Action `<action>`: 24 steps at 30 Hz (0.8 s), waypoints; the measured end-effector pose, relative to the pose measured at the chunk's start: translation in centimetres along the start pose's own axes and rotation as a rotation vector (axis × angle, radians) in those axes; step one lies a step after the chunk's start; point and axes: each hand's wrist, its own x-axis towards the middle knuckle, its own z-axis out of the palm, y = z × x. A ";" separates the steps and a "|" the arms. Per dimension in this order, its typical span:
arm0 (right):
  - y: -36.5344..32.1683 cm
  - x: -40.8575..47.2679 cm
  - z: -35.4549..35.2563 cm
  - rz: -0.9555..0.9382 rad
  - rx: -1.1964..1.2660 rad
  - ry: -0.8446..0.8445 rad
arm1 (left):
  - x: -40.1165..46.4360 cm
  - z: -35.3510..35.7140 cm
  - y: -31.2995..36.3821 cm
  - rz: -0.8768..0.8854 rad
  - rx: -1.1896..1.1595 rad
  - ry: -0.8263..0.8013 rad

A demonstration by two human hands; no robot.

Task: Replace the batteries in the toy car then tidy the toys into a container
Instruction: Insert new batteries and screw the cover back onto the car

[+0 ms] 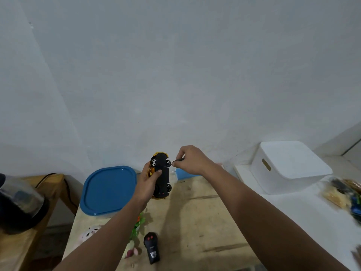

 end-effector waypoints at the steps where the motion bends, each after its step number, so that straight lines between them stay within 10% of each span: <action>1: 0.3 0.1 0.0 0.000 -0.037 0.019 | 0.0 0.3 -0.1 -0.002 0.003 -0.004; 24: 9.0 1.8 -1.5 0.008 -0.032 -0.067 | -0.1 8.6 -3.6 -0.151 -0.036 0.112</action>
